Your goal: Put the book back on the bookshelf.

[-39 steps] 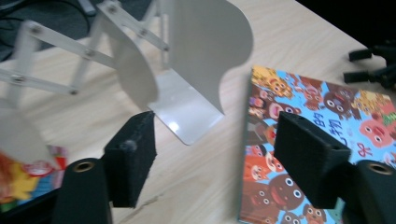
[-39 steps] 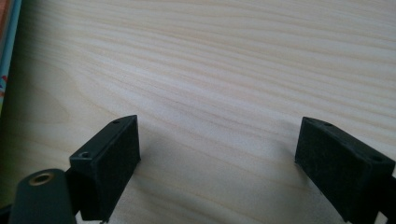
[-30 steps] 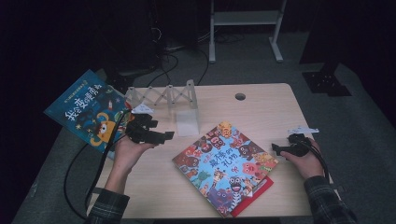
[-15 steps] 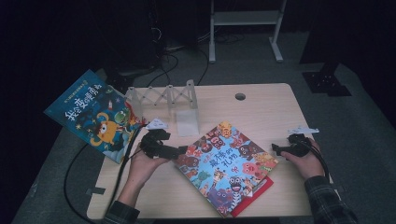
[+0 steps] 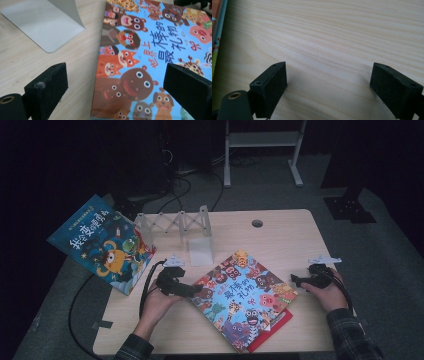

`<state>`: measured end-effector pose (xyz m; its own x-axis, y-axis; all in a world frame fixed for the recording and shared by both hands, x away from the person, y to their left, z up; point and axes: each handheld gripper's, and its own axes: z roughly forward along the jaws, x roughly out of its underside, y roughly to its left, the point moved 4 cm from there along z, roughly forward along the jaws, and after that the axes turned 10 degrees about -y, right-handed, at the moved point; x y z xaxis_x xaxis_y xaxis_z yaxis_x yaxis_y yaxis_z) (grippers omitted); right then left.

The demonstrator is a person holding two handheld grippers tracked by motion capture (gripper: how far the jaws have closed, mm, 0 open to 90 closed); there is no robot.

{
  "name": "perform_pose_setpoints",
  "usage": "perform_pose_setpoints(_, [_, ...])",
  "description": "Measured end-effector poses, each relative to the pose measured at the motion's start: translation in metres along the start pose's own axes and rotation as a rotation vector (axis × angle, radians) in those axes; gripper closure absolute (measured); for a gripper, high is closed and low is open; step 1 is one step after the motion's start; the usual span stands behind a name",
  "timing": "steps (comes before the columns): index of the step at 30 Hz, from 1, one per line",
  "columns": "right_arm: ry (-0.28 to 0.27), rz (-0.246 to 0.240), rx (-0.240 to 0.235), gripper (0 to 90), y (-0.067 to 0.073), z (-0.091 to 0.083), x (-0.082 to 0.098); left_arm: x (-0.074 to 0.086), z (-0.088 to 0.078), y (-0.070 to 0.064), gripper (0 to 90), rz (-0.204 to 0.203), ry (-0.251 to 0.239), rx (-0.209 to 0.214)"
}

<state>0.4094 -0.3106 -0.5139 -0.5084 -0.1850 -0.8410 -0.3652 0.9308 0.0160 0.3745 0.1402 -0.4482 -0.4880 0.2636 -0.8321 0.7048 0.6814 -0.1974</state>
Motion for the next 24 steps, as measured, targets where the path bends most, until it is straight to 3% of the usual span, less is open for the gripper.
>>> perform_pose_setpoints(2, [0.0, -0.001, 0.0, 13.2, 0.0, -0.0001, 0.0, 0.0038, 0.0029, 0.0041, 1.4, -0.011, 0.02, 0.019])
perform_pose_setpoints(4, [-0.001, -0.001, -0.001, 13.6, 0.0003, -0.0003, 0.0001, 0.0071, 0.0057, 0.0061, 0.0, 0.005, 0.049, 0.02])
perform_pose_setpoints(7, [-0.004, -0.005, -0.006, 16.2, 0.0007, -0.0013, 0.0004, 0.0094, 0.009, 0.0074, 0.0, 0.001, 0.074, -0.005])
perform_pose_setpoints(9, [-0.009, -0.007, -0.009, 18.9, 0.0013, -0.0022, 0.0006, 0.0092, 0.0091, 0.0087, 0.0, -0.014, 0.072, 0.013])
perform_pose_setpoints(12, [-0.011, -0.005, -0.009, 22.6, 0.0014, -0.0039, 0.0008, 0.0075, 0.0083, 0.0106, 0.0, 0.0, 0.049, -0.008])
perform_pose_setpoints(13, [-0.01, -0.006, -0.01, 22.7, 0.0013, -0.0043, 0.0009, 0.007, 0.008, 0.0094, 0.0, -0.001, 0.038, 0.006])
perform_pose_setpoints(14, [-0.013, -0.008, -0.012, 22.6, 0.0011, -0.0043, 0.0011, 0.0072, 0.0074, 0.0076, 1.6, 0.001, 0.039, 0.049])
perform_pose_setpoints(15, [-0.014, -0.009, -0.012, 22.6, 0.001, -0.0044, 0.0013, 0.007, 0.0081, 0.0061, 5.7, 0.006, 0.035, 0.041])
perform_pose_setpoints(17, [-0.016, -0.01, -0.013, 22.6, 0.0009, -0.0044, 0.0014, 0.0062, 0.0099, 0.0052, 3.1, -0.005, 0.037, -0.005])
perform_pose_setpoints(18, [-0.015, -0.009, -0.013, 22.7, 0.001, -0.0045, 0.0015, 0.006, 0.0103, 0.0043, 5.8, 0.011, 0.035, -0.017])
perform_pose_setpoints(20, [-0.016, -0.009, -0.013, 22.6, 0.001, -0.0045, 0.0015, 0.0063, 0.0103, 0.0038, 6.0, 0.025, 0.033, -0.003])
perform_pose_setpoints(21, [-0.016, -0.009, -0.013, 22.7, 0.001, -0.0045, 0.0015, 0.0069, 0.0107, 0.0041, 4.9, 0.016, 0.039, -0.011])
perform_pose_setpoints(24, [-0.012, -0.011, -0.014, 23.9, 0.0011, -0.0053, 0.0016, 0.0078, 0.0086, 0.006, 4.6, 0.053, 0.042, -0.03])
